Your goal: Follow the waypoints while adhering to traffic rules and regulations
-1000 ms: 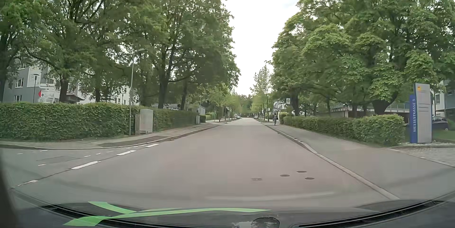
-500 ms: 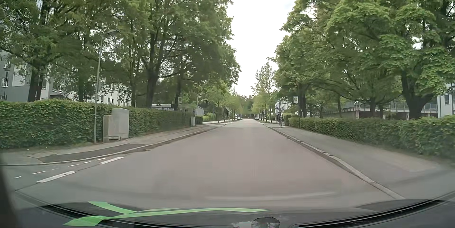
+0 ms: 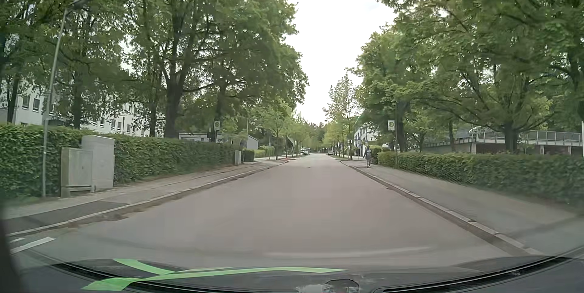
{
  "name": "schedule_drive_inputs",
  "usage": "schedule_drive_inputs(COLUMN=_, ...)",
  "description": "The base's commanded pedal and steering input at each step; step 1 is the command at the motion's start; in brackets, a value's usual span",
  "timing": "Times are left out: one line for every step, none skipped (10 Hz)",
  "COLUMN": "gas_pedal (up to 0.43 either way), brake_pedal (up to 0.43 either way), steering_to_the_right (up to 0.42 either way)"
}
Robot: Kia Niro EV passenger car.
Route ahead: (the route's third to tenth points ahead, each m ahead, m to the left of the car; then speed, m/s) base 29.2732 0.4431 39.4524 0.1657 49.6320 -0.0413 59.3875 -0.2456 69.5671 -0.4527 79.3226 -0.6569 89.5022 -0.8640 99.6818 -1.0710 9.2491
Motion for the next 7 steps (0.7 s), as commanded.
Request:
schedule_drive_inputs(gas_pedal=0.157, brake_pedal=0.0, steering_to_the_right=0.001)
schedule_drive_inputs(gas_pedal=0.15, brake_pedal=0.0, steering_to_the_right=0.001)
schedule_drive_inputs(gas_pedal=0.15, brake_pedal=0.0, steering_to_the_right=0.001)
schedule_drive_inputs(gas_pedal=0.15, brake_pedal=0.0, steering_to_the_right=0.001)
schedule_drive_inputs(gas_pedal=0.15, brake_pedal=0.0, steering_to_the_right=0.001)
schedule_drive_inputs(gas_pedal=0.15, brake_pedal=0.0, steering_to_the_right=0.001)
schedule_drive_inputs(gas_pedal=0.15, brake_pedal=0.0, steering_to_the_right=0.001)
